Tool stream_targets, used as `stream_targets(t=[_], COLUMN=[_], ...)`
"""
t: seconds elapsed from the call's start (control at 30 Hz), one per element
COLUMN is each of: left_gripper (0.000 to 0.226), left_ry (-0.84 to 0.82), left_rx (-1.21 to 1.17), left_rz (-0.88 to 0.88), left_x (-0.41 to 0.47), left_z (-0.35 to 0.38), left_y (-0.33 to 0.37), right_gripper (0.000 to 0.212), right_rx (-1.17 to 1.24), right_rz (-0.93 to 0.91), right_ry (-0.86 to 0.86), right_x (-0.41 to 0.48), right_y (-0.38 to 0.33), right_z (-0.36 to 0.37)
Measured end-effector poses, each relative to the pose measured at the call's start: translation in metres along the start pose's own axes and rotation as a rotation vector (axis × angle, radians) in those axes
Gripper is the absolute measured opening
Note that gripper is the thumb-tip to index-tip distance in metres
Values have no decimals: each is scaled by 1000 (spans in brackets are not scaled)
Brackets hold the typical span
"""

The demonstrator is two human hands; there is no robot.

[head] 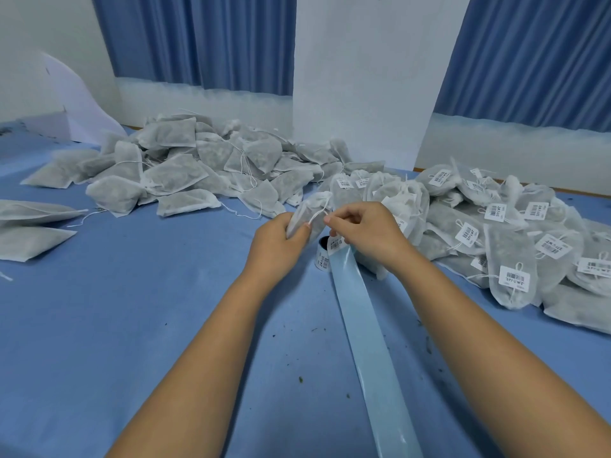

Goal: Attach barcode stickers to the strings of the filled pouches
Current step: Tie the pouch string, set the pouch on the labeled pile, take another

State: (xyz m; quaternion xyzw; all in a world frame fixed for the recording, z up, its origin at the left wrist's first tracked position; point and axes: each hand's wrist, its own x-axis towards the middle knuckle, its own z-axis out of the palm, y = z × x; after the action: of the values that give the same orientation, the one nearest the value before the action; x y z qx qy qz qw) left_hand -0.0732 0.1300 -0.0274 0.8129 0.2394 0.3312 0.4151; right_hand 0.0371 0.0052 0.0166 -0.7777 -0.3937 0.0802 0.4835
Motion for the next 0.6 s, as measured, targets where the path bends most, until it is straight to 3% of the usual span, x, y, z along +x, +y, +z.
stream_targets(t=[0.27, 0.43, 0.6], left_gripper=[18, 13, 19], left_ry=[30, 100, 267], left_rx=[19, 174, 227], left_rz=[16, 141, -39], left_x=[-1, -4, 0], left_z=[1, 1, -5], left_y=[0, 2, -6], right_gripper=[10, 15, 20], right_rx=[-124, -122, -179], right_rz=[-24, -18, -18], right_ry=[35, 53, 54], right_x=[4, 8, 6], right_y=[7, 2, -5], right_z=[4, 5, 3])
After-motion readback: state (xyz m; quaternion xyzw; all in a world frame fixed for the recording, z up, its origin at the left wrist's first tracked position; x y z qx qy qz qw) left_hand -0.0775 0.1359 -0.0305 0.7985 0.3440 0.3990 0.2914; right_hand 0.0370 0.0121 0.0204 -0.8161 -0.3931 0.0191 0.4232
